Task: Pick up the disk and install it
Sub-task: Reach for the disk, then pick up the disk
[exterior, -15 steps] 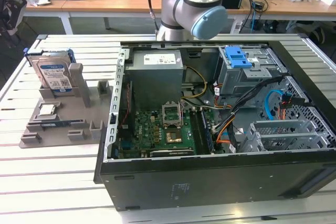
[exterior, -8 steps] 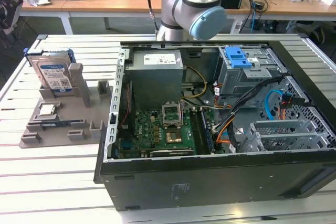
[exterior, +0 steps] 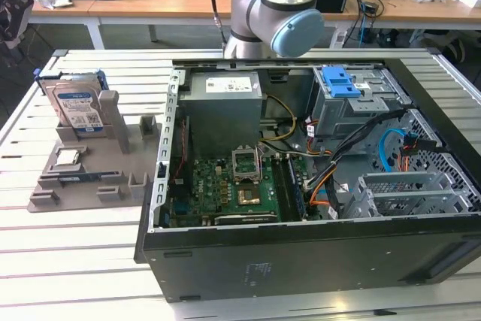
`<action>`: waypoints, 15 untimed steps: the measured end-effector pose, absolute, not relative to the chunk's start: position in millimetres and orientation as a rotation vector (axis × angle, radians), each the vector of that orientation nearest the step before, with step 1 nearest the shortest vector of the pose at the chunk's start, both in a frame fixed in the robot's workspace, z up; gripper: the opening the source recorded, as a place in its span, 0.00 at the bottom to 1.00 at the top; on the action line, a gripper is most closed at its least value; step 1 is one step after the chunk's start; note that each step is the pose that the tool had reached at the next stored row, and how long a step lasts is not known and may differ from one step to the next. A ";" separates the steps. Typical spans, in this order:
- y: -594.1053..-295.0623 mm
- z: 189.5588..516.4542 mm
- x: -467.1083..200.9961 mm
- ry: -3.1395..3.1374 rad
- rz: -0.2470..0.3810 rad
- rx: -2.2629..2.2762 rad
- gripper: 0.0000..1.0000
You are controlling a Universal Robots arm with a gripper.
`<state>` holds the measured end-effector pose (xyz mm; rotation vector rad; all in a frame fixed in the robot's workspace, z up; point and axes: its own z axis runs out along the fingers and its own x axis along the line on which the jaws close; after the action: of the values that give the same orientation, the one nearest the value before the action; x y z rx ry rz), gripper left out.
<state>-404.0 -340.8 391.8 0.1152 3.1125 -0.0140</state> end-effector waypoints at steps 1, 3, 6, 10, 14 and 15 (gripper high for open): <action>-340.8 391.8 -404.0 3.112 -0.014 0.115 0.11; -340.7 391.8 -404.0 3.112 -0.014 0.115 0.11; -340.6 391.8 -404.0 3.113 -0.014 0.115 0.11; -340.5 391.8 -404.0 3.112 -0.014 0.115 0.11; -340.4 391.8 -404.0 3.114 -0.013 0.036 0.11; -340.4 391.8 -404.0 3.114 -0.013 0.011 0.11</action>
<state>-404.0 -340.4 391.8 0.0114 3.1143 -0.0126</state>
